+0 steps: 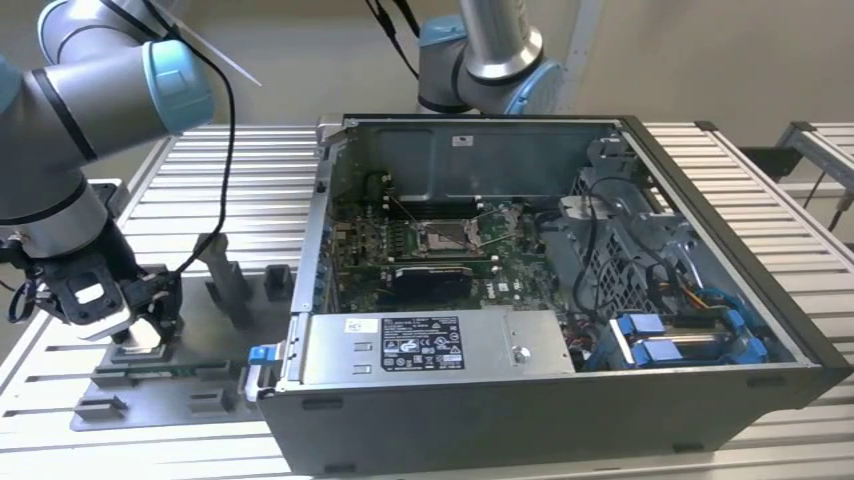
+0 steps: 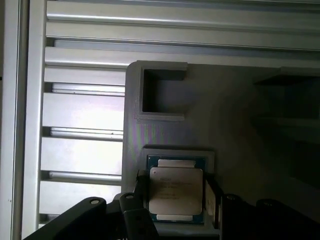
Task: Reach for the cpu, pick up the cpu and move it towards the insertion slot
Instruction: 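Pick up the cpu and move it towards the insertion slot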
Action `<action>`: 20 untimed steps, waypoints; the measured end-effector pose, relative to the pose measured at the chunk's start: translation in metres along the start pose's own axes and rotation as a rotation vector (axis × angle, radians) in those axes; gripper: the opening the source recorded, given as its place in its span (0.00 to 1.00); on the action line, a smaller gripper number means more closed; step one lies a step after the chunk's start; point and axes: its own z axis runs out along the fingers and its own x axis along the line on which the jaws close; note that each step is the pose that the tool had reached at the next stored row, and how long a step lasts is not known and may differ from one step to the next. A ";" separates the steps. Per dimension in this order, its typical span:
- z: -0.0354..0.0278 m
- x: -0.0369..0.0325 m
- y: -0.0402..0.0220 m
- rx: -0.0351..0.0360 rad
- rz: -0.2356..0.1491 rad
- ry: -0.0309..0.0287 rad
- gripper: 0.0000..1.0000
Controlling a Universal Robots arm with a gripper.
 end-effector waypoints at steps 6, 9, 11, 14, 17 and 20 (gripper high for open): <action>-0.0095 0.0001 0.0004 0.0002 0.000 0.0006 0.00; -0.0171 0.0001 0.0007 0.0002 0.000 0.0006 0.00; -0.0221 0.0001 0.0008 0.0003 0.000 0.0006 0.00; -0.0287 0.0001 0.0011 0.0002 0.000 0.0007 0.00; -0.0333 0.0001 0.0013 0.0003 0.000 0.0006 0.00; -0.0370 0.0001 0.0015 0.0003 0.000 0.0008 0.00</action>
